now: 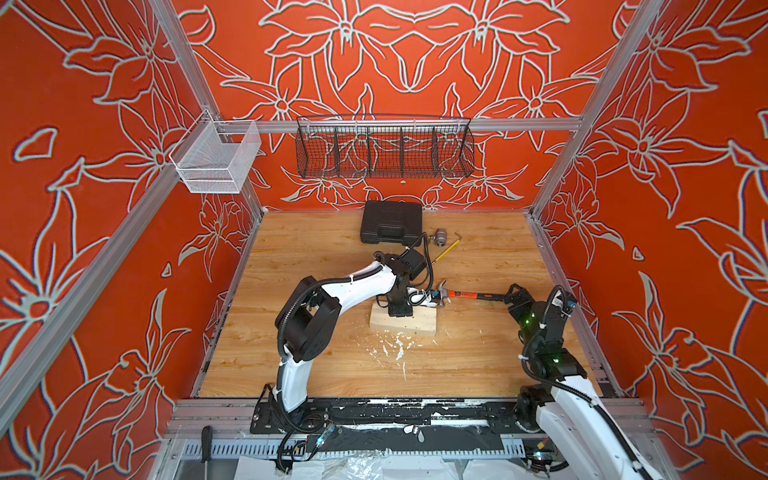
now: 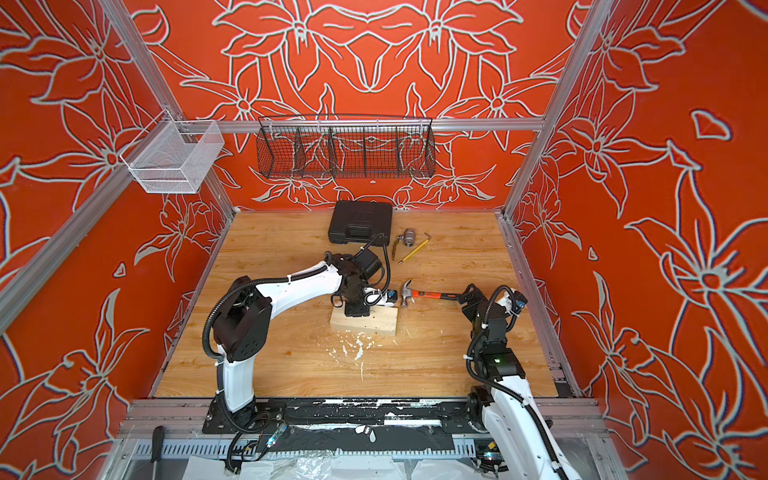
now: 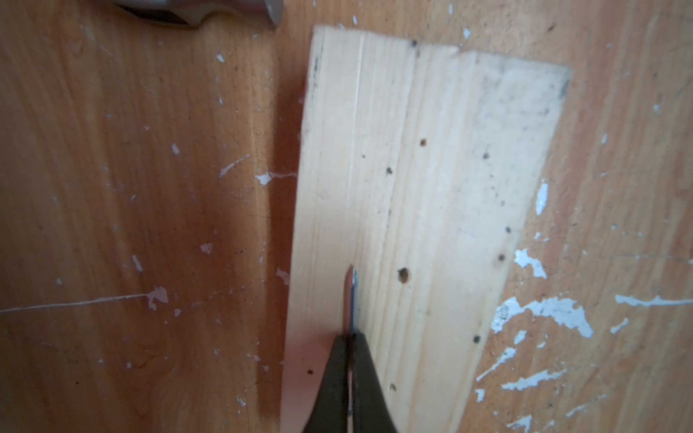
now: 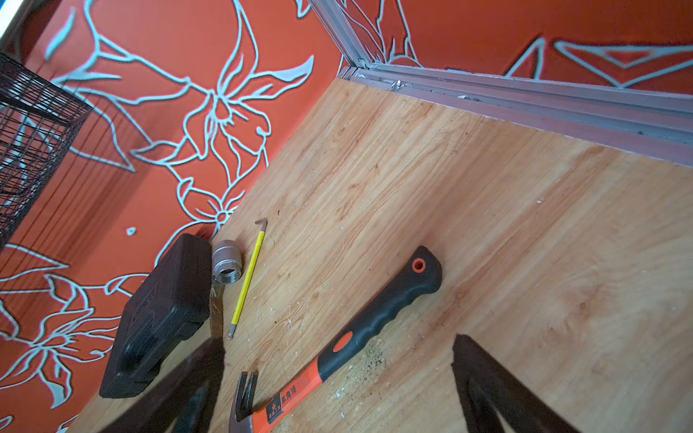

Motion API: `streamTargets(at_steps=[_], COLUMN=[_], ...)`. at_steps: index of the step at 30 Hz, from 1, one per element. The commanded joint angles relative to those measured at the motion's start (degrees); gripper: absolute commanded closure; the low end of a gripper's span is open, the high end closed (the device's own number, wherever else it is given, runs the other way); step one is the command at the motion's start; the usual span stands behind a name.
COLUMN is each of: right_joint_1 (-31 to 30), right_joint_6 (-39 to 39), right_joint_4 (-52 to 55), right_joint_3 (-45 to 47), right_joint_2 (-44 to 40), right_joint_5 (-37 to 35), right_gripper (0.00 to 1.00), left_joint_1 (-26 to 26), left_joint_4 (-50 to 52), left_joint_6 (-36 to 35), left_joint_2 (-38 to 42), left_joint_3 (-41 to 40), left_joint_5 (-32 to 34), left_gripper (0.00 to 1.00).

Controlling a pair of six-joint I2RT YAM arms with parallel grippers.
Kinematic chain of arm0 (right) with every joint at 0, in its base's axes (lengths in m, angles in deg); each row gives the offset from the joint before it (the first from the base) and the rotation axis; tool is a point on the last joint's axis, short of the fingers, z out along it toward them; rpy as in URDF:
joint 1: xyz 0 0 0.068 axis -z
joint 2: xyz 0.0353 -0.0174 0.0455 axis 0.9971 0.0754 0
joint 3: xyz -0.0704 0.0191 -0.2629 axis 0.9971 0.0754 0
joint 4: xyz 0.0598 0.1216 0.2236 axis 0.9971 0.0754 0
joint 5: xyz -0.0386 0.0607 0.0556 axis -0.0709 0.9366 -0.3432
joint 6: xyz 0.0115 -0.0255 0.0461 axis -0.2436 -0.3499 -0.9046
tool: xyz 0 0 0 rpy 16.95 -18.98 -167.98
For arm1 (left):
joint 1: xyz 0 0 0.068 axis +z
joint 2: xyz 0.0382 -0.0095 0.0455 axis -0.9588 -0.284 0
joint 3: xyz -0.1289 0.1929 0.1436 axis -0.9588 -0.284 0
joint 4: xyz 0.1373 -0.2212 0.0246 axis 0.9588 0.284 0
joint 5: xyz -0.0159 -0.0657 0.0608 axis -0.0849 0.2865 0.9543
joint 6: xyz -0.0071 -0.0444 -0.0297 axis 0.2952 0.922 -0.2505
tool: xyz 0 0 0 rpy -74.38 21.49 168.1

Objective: Use a claw hammer to pull out a nail
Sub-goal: Pick up the nail from the mounting plate, then place the nail at the center of the board.

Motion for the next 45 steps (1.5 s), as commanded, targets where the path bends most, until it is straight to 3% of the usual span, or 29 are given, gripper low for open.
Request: streamTargets(at_steps=[1, 9, 17, 25, 32, 36, 41, 45], right_joint_1=[0.32, 0.30, 0.33, 0.37, 0.40, 0.39, 0.40, 0.40], right_joint_6=[0.04, -0.78, -0.10, 1.40, 3.18, 4.76, 8.33, 18.10], right_joint_4=[0.22, 0.78, 2.11, 3.49, 4.82, 4.96, 2.87, 0.11], right_joint_3=[0.93, 1.73, 1.78, 1.04, 0.27, -0.93, -2.83, -7.53], right_joint_2=[0.15, -1.16, -2.20, -2.84, -3.65, -3.35, -1.15, 4.38], right_joint_5=[-1.36, -1.70, -0.85, -1.08, -1.17, -1.20, -0.19, 4.62], right_gripper=[0.03, 0.04, 0.04, 0.04, 0.04, 0.04, 0.04, 0.02], left_joint_1=[-0.27, 2.78, 5.87, 6.99, 6.98, 6.98, 7.07, 9.06], left_joint_4=[-3.05, -4.03, -6.43, -8.24, -9.64, -10.47, -14.20, -17.00], left_joint_6=[-0.19, -0.49, -0.68, 5.37, 9.13, 10.92, 12.73, 18.18], left_joint_2=[-1.15, -0.76, -7.26, -14.39, -15.82, -14.03, -7.95, -1.13], left_joint_3=[-0.78, 3.42, 8.77, 12.80, 13.92, 13.62, 10.65, 8.56], left_joint_5=[2.11, 1.36, 3.27, 7.36, 8.33, 8.20, 10.37, 11.48], left_gripper=[1.00, 1.00, 1.00, 1.00, 1.00, 0.64, 0.47, 0.36])
